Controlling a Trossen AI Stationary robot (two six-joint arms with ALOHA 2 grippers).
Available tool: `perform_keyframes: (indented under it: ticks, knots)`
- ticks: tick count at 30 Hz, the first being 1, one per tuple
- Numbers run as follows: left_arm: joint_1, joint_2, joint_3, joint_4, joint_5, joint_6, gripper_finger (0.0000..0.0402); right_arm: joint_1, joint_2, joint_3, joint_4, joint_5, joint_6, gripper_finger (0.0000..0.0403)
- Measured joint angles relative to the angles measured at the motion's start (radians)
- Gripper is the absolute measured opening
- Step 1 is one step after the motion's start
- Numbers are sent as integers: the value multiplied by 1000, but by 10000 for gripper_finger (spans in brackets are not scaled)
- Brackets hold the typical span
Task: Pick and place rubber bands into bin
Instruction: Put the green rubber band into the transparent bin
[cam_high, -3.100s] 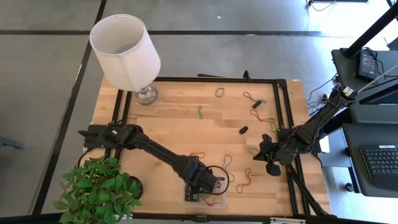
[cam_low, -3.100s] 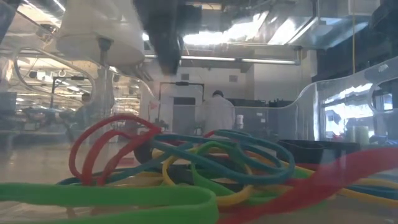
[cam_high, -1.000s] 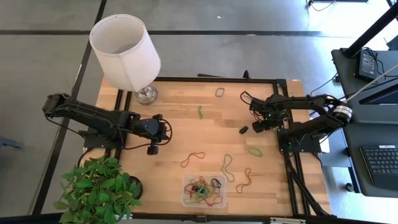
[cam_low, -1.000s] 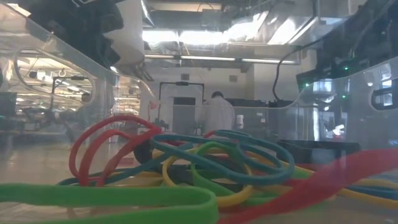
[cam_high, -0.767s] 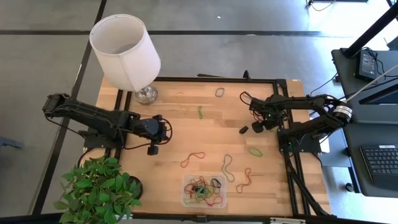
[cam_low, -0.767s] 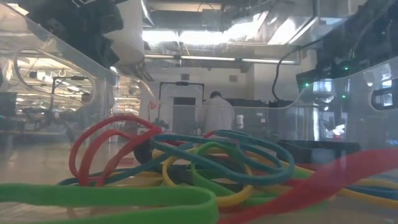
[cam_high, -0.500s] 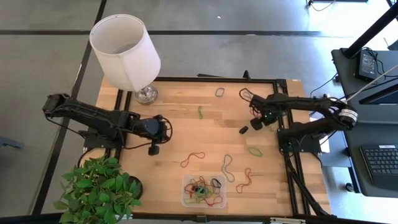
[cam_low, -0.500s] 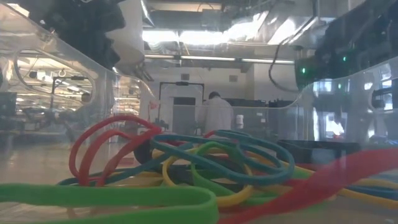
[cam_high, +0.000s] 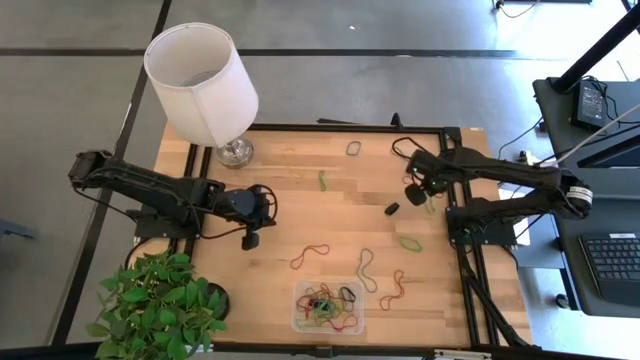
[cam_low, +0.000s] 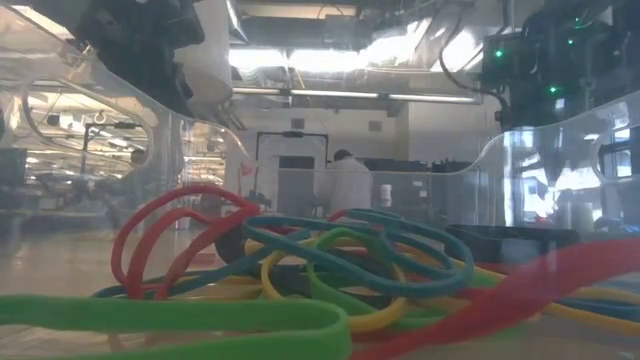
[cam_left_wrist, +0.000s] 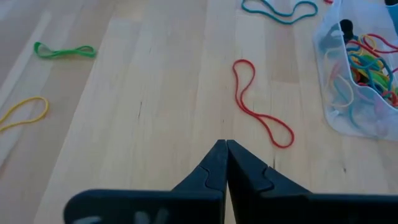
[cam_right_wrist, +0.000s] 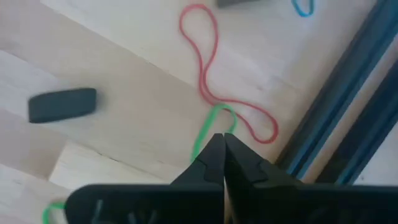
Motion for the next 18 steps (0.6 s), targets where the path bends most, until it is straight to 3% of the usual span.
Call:
perform_keyframes:
  ticks: [6, 10, 18]
  knots:
    - [0, 0, 0, 0, -1, -46, 2, -1, 0, -110, 90, -31, 54, 47]
    - [-4, 0, 0, 0, -1, -104, 3, -21, 0, -232, 177, -110, 111, 100]
    - [-43, 0, 0, 0, -1, -142, 3, -30, -8, -371, 327, -111, 165, 205]
